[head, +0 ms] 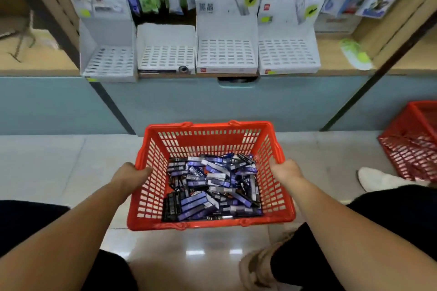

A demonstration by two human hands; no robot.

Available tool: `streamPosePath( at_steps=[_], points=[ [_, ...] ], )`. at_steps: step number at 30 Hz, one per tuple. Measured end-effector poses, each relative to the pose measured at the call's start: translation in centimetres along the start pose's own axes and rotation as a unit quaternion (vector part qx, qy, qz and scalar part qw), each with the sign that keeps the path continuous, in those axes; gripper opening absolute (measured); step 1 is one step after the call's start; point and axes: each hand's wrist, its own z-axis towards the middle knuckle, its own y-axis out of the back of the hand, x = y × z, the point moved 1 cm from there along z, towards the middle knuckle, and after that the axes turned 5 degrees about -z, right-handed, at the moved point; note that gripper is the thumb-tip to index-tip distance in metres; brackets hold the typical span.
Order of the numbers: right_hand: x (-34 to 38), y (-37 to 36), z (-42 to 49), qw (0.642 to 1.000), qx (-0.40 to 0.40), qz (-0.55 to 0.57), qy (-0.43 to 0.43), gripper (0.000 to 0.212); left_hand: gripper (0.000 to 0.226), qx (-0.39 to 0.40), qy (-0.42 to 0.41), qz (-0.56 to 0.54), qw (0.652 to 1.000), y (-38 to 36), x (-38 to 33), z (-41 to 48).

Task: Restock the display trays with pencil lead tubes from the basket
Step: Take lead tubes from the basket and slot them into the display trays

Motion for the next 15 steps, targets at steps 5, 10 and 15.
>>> streamPosePath(
  at_steps=[5,10,15],
  points=[
    [0.6,-0.3,-1.3,1.000,0.020,0.011,-0.007,0.048,0.040,-0.003,-0.030,0.079,0.996,1.1,-1.1,-2.1],
    [0.9,-0.9,-0.1,0.999,-0.039,0.011,-0.027,0.048,0.058,-0.074,-0.142,0.188,0.969,-0.4,-1.1,-0.5],
    [1.3,-1.6,1.5,0.996,-0.061,0.014,-0.063,0.044,0.052,-0.063,-0.110,0.165,0.978,-1.7,-0.6,3.2]
  ],
)
